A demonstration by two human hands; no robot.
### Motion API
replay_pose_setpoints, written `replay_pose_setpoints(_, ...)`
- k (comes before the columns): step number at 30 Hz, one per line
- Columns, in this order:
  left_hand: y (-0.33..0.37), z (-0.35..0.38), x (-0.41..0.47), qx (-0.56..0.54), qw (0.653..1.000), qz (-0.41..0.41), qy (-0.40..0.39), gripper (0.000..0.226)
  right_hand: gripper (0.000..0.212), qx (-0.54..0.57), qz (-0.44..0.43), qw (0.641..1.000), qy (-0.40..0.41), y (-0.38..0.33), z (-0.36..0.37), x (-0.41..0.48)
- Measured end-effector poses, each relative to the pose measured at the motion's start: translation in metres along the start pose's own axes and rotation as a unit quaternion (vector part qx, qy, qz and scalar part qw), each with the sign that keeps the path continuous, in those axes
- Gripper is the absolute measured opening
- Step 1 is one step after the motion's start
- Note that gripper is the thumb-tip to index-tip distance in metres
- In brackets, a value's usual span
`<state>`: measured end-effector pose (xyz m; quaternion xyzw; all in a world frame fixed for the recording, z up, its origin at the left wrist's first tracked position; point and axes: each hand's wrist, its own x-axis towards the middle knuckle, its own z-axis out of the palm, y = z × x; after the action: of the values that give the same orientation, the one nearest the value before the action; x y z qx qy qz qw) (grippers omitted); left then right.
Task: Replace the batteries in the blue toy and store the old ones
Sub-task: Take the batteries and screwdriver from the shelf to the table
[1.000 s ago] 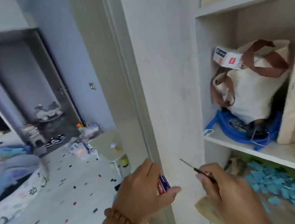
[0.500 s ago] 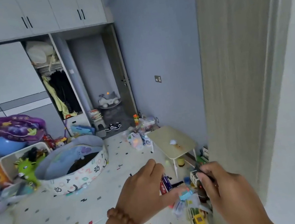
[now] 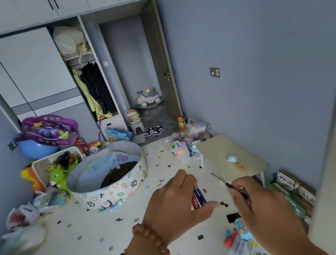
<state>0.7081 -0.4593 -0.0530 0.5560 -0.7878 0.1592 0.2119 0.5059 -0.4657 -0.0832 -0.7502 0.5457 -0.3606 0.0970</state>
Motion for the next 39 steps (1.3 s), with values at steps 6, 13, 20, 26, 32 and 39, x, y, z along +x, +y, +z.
replay_pose_setpoints(6, -0.070, 0.042, 0.078, 0.000, 0.999, -0.034, -0.011, 0.058, 0.014, -0.009, -0.016, 0.999, -0.035, 0.016, 0.052, 0.118)
replay_pose_setpoints(13, -0.158, 0.097, 0.148, -0.020, 0.995, -0.086, -0.047, 0.059, 0.026, -0.020, -0.013, 0.997, -0.071, 0.023, 0.118, 0.227)
replay_pose_setpoints(20, -0.265, 0.176, 0.234, -0.033, 0.997, -0.045, -0.057, 0.064, 0.022, -0.037, 0.042, 0.995, -0.078, 0.035, 0.202, 0.336)
replay_pose_setpoints(26, -0.351, 0.231, 0.329, -0.071, 0.994, 0.003, -0.088, 0.078, 0.023, -0.048, 0.131, 0.988, -0.071, 0.043, 0.262, 0.435)
replay_pose_setpoints(32, -0.396, 0.319, 0.419, -0.105, 0.987, 0.080, -0.087, 0.053, 0.020, -0.052, 0.215, 0.974, -0.049, 0.084, 0.304, 0.513)
replay_pose_setpoints(39, -0.414, 0.425, 0.537, -0.150, 0.970, 0.147, -0.120, 0.049, 0.016, -0.052, 0.297, 0.953, 0.007, 0.175, 0.353, 0.603)
